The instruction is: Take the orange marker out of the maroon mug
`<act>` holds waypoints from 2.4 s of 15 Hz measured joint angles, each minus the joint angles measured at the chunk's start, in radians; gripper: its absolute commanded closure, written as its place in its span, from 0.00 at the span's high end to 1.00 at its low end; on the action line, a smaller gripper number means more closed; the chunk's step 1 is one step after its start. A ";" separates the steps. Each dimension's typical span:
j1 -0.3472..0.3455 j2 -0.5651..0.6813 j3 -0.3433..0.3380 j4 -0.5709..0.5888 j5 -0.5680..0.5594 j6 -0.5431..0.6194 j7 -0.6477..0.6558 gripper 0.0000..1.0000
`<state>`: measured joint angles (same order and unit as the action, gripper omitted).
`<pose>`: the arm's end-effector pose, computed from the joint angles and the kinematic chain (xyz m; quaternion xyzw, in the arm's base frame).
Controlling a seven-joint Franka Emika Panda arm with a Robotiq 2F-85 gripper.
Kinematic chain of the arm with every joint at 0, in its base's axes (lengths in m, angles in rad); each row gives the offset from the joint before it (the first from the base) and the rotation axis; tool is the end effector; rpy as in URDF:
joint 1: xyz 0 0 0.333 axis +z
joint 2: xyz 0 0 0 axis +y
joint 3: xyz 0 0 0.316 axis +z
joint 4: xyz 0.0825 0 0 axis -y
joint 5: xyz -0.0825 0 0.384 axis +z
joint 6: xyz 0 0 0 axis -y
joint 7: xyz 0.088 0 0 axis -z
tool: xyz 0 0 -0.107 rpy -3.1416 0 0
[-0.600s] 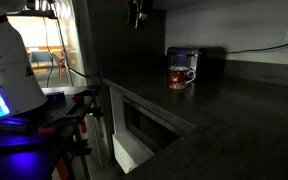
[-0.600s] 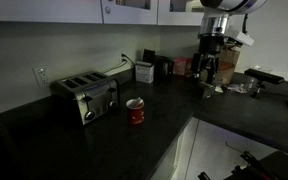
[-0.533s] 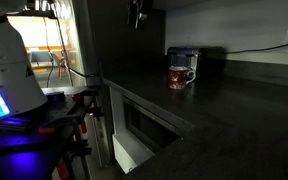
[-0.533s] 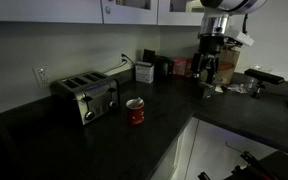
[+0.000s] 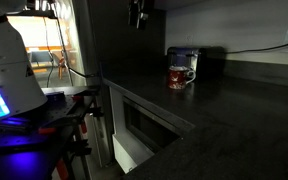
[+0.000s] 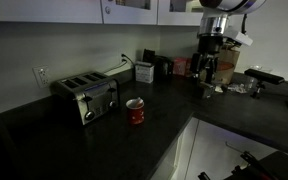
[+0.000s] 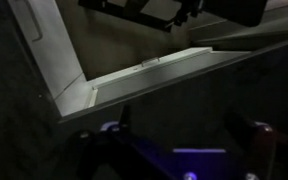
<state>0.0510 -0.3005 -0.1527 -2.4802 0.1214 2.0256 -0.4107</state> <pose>0.4169 -0.0352 0.3873 -0.9859 -0.1275 0.0580 0.0920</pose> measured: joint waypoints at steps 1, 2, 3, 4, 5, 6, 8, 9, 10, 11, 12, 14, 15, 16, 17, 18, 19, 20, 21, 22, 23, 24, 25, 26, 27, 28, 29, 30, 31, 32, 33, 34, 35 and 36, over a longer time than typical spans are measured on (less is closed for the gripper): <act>0.002 0.004 0.015 -0.004 -0.002 0.042 -0.007 1.00; 0.009 0.015 0.035 -0.008 -0.004 0.092 -0.019 1.00; 0.019 0.032 0.058 -0.012 -0.004 0.149 -0.023 1.00; 0.033 0.056 0.081 -0.013 -0.005 0.202 -0.030 1.00; 0.048 0.085 0.103 -0.011 -0.006 0.244 -0.036 1.00; 0.063 0.119 0.124 -0.005 -0.011 0.277 -0.039 1.00; 0.085 0.194 0.162 0.030 -0.035 0.304 -0.040 1.00; 0.091 0.233 0.178 0.056 -0.050 0.304 -0.040 1.00; 0.093 0.273 0.193 0.086 -0.068 0.304 -0.040 1.00; 0.093 0.314 0.207 0.120 -0.084 0.304 -0.040 1.00; 0.093 0.356 0.218 0.158 -0.100 0.300 -0.040 1.00; 0.092 0.437 0.234 0.240 -0.121 0.277 -0.040 1.00; 0.090 0.479 0.238 0.288 -0.124 0.247 -0.040 1.00; 0.088 0.521 0.241 0.341 -0.125 0.204 -0.040 1.00; 0.086 0.565 0.243 0.399 -0.125 0.152 -0.040 1.00; 0.085 0.609 0.243 0.458 -0.125 0.102 -0.038 1.00; 0.083 0.651 0.243 0.516 -0.125 0.055 -0.037 1.00; 0.083 0.693 0.244 0.574 -0.127 0.012 -0.035 1.00; 0.083 0.734 0.246 0.630 -0.130 -0.026 -0.034 1.00; 0.083 0.773 0.249 0.682 -0.135 -0.055 -0.034 0.99; 0.084 0.807 0.252 0.726 -0.139 -0.071 -0.034 0.92; 0.084 0.837 0.256 0.763 -0.144 -0.078 -0.034 0.89; 0.084 0.862 0.261 0.793 -0.148 -0.079 -0.034 0.81; 0.084 0.883 0.265 0.817 -0.153 -0.078 -0.034 0.78; 0.084 0.900 0.268 0.836 -0.157 -0.076 -0.034 0.77; 0.084 0.915 0.270 0.852 -0.162 -0.075 -0.036 0.70; 0.084 0.926 0.272 0.864 -0.174 -0.073 -0.037 0.70; 0.084 0.933 0.275 0.873 -0.188 -0.071 -0.039 0.72; 0.085 0.938 0.278 0.879 -0.204 -0.068 -0.045 0.67; 0.086 0.940 0.282 0.883 -0.223 -0.067 -0.057 0.70; 0.086 0.941 0.289 0.885 -0.241 -0.067 -0.067 0.69; 0.087 0.942 0.295 0.885 -0.257 -0.066 -0.081 0.70; 0.088 0.942 0.301 0.885 -0.273 -0.065 -0.095 0.70; 0.090 0.942 0.306 0.885 -0.285 -0.064 -0.108 0.70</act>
<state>0.1409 0.6418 0.1530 -1.5950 -0.1635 1.9617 -0.5186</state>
